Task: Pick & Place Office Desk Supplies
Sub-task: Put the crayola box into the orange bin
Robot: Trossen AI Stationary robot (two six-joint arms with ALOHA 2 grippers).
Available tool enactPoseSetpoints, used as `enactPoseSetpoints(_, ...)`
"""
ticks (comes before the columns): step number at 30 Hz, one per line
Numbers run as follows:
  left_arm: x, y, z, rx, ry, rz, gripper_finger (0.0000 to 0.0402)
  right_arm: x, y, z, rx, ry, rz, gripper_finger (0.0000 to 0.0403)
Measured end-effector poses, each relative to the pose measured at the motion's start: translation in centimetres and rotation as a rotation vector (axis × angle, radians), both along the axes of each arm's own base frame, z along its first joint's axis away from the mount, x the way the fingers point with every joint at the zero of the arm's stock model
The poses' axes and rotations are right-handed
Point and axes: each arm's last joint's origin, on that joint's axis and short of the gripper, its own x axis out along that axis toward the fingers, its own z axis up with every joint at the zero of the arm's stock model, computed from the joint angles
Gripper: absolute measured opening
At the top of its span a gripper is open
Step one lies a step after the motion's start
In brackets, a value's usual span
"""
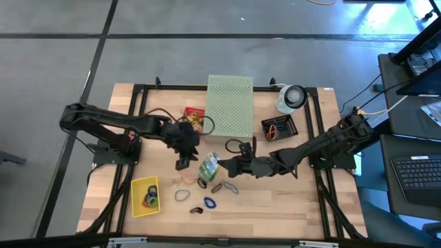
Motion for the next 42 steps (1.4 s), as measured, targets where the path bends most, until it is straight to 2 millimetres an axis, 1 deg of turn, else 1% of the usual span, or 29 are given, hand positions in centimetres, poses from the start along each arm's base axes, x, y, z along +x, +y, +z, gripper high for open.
enactPoseSetpoints(4,-1.4,0.4,1.5,0.006,-0.048,0.034,0.0123,0.9,-0.6,1.6,-0.067,0.011,0.018,0.0)
enactPoseSetpoints(6,-1.8,0.7,1.9,-0.02,-0.06,0.049,0.0123,1.3,-0.8,2.4,-0.093,0.011,0.038,0.0)
enactPoseSetpoints(11,-2.3,1.4,3.1,-0.131,-0.122,0.012,0.0129,1.9,-0.7,4.7,-0.151,0.008,0.109,0.0)
enactPoseSetpoints(16,-2.7,1.9,4.0,-0.289,-0.165,-0.119,0.0152,2.1,-0.1,7.3,-0.21,0.032,0.172,0.0)
enactPoseSetpoints(19,-2.6,2.0,4.5,-0.384,-0.196,-0.189,0.0169,2.1,0.2,8.6,-0.242,0.029,0.192,0.0)
enactPoseSetpoints(24,-2.2,1.8,5.6,-0.445,-0.292,-0.25,0.0191,2.0,0.3,10.7,-0.263,-0.024,0.206,0.0)
enactPoseSetpoints(27,-2.0,2.0,5.8,-0.441,-0.328,-0.248,0.0198,1.9,0.5,11.5,-0.27,-0.045,0.213,0.0)
enactPoseSetpoints(33,-2.0,2.9,5.9,-0.439,-0.34,-0.213,0.0201,1.8,0.6,13.0,-0.285,-0.084,0.218,0.0)
enactPoseSetpoints(35,-1.9,3.0,6.1,-0.451,-0.353,-0.226,0.0201,1.8,0.7,13.3,-0.304,-0.088,0.222,0.0)
enactPoseSetpoints(39,-1.5,2.7,6.9,-0.481,-0.435,-0.284,0.0201,1.8,0.7,13.9,-0.316,-0.108,0.227,0.0)
enactPoseSetpoints(42,-1.2,2.5,7.6,-0.536,-0.484,-0.347,0.0201,1.8,0.7,13.9,-0.32,-0.105,0.228,0.0)
